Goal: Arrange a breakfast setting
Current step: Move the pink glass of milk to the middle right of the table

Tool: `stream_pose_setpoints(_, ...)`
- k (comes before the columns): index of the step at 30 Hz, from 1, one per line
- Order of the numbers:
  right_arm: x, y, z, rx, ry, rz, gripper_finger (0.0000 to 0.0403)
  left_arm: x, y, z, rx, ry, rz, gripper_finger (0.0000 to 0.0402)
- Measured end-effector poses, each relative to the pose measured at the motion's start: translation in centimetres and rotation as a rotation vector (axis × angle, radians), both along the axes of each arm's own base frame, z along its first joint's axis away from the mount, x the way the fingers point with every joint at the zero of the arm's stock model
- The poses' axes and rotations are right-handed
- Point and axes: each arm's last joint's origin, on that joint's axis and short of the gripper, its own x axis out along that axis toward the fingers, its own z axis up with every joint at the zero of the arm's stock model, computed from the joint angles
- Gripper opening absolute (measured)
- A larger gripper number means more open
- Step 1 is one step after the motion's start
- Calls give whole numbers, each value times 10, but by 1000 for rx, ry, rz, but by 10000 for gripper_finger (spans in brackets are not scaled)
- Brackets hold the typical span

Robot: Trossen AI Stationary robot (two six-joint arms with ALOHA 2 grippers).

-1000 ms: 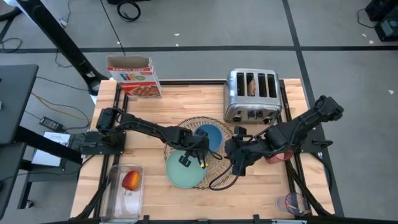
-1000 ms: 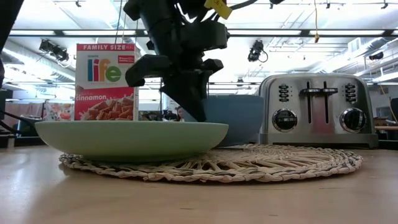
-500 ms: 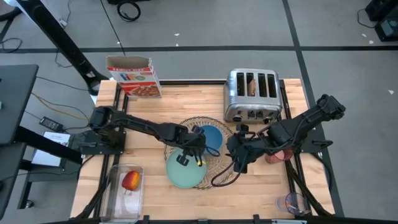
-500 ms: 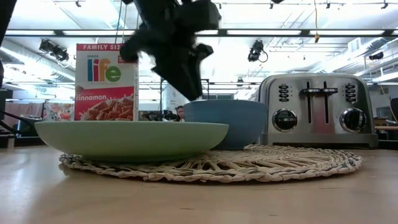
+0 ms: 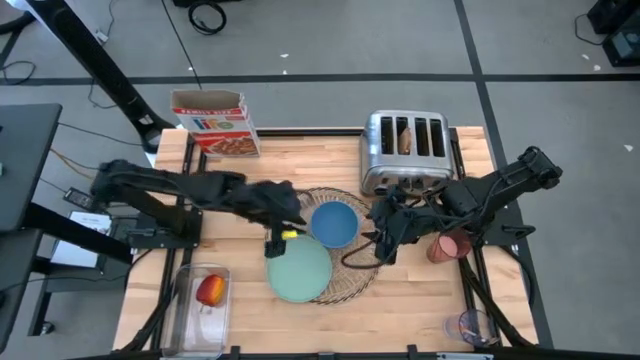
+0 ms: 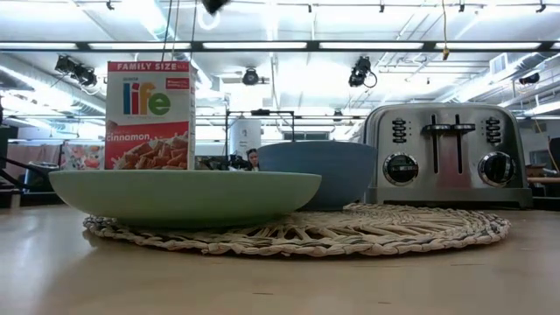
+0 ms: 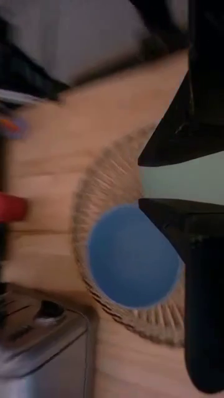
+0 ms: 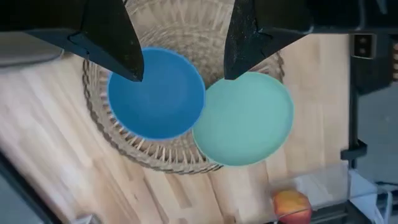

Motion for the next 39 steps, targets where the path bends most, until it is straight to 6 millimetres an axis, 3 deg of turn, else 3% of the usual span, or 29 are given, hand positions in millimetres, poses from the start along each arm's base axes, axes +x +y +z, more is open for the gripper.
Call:
stream_pose_setpoints(6, -23, -6, 14, 147, 212, -28, 228, -21, -19, 41, -248, -235, 33, 101)
stream_pose_setpoints(12, -61, -10, 14, 177, 489, -179, 228, -18, -53, 69, -298, -558, -58, 101)
stream_pose_setpoints(17, -72, -1, 10, 331, 492, -235, 228, -14, -78, 72, -295, -680, -107, 101)
stream_pose_setpoints(23, -85, 11, -9, 349, 589, -375, 227, -16, -98, 67, -289, -676, -79, 101)
stream_pose_setpoints(39, -95, 17, -64, 408, 810, -672, 222, -27, -118, 69, -368, -686, -117, 101)
